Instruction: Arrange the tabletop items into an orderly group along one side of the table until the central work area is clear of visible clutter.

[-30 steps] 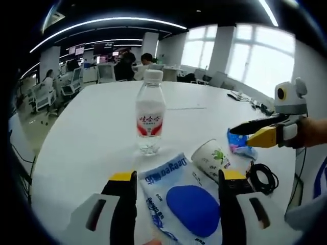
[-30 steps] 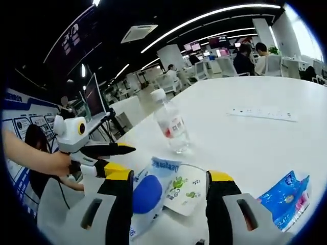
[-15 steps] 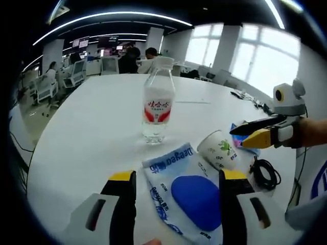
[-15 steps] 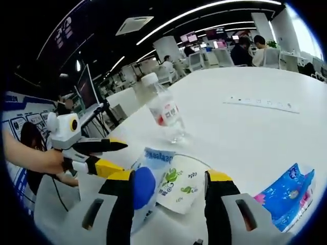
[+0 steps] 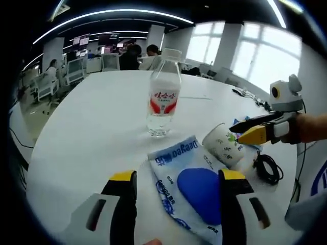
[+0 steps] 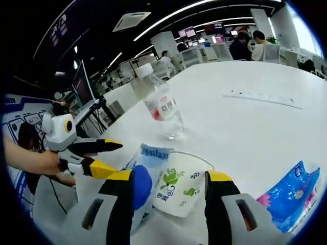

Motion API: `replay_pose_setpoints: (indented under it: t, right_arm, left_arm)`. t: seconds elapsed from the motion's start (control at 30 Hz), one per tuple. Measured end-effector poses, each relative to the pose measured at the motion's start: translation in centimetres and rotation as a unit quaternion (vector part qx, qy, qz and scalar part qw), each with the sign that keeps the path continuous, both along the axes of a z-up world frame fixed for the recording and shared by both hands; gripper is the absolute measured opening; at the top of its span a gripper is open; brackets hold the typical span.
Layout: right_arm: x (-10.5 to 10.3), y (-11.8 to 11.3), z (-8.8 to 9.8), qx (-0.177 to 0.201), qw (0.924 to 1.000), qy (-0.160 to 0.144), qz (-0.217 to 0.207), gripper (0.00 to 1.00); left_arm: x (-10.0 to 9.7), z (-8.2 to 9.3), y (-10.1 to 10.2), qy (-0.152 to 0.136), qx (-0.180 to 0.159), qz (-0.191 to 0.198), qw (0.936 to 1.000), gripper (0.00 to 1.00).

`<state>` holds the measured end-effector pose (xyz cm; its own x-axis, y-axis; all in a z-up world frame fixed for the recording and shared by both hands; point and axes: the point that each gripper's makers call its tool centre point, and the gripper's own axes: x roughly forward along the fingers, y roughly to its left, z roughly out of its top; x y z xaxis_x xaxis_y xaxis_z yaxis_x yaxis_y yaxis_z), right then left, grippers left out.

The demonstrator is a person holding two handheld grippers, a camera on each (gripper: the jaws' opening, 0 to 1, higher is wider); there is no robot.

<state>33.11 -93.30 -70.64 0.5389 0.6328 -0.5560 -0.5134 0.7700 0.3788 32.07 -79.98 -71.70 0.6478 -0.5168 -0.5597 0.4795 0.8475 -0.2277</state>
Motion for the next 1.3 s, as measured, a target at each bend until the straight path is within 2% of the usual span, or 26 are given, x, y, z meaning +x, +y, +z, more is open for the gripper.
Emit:
replay_pose_setpoints:
  t: [0.23, 0.67, 0.73, 0.77, 0.87, 1.1, 1.3]
  right_arm:
    - [0.5, 0.0, -0.7, -0.007, 0.9999, 0.01, -0.009, 0.53]
    - [0.5, 0.4, -2.6, -0.033, 0.9991, 0.025, 0.006, 0.51]
    - [0.5, -0.1, -3.1, -0.062, 0.9978, 0.014, 0.017, 0.43]
    - [0.6, 0.0, -2.9, -0.054, 0.9984, 0.006, 0.012, 0.43]
    - [0.7, -0.2, -2.8, -0.053, 0.9985, 0.006, 0.01, 0.41]
    - [0.7, -0.8, -2.6, -0.086, 0.9956, -0.024, 0.029, 0.35]
    - [0.3, -1.1, -2.4, -0.091, 0.9947, -0.034, 0.033, 0.35]
  left_arm:
    - [0.1, -0.2, 0.1, 0.002, -0.005, 0.002, 1.0, 0.6]
    - [-0.1, -0.5, 0.6, 0.007, -0.021, 0.019, 0.9996, 0.59]
    - [-0.1, -0.6, 0.6, 0.007, -0.02, 0.018, 0.9996, 0.59]
    - [-0.1, -0.6, 0.7, 0.007, -0.02, 0.019, 0.9996, 0.59]
    - [-0.1, -0.6, 0.9, 0.008, -0.021, 0.023, 0.9995, 0.59]
    - [-0.3, -0.6, 0.7, 0.011, -0.019, 0.022, 0.9995, 0.59]
    - [-0.6, -0.5, 0.1, 0.014, -0.025, 0.022, 0.9994, 0.58]
